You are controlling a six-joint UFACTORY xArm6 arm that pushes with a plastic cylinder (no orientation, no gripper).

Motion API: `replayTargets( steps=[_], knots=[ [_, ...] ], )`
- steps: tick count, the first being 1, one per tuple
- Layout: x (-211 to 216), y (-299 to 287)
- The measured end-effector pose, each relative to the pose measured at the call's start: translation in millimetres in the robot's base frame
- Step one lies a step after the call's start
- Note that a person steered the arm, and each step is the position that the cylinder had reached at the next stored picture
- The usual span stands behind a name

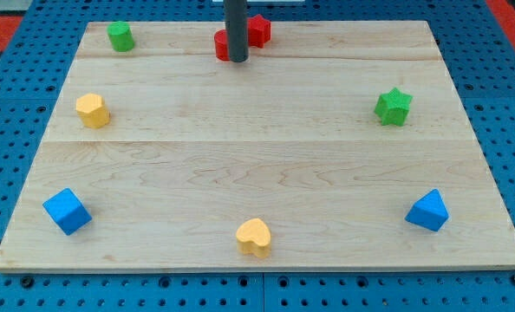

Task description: Move red circle to the left of red star

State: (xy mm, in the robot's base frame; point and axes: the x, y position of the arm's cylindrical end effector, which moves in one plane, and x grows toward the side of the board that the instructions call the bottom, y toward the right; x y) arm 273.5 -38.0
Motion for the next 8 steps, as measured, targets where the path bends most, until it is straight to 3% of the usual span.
replayTargets(
  steps=[3,6,8],
  knots=[
    [-26,-31],
    [-6,-56],
    [-28,-63]
  ],
)
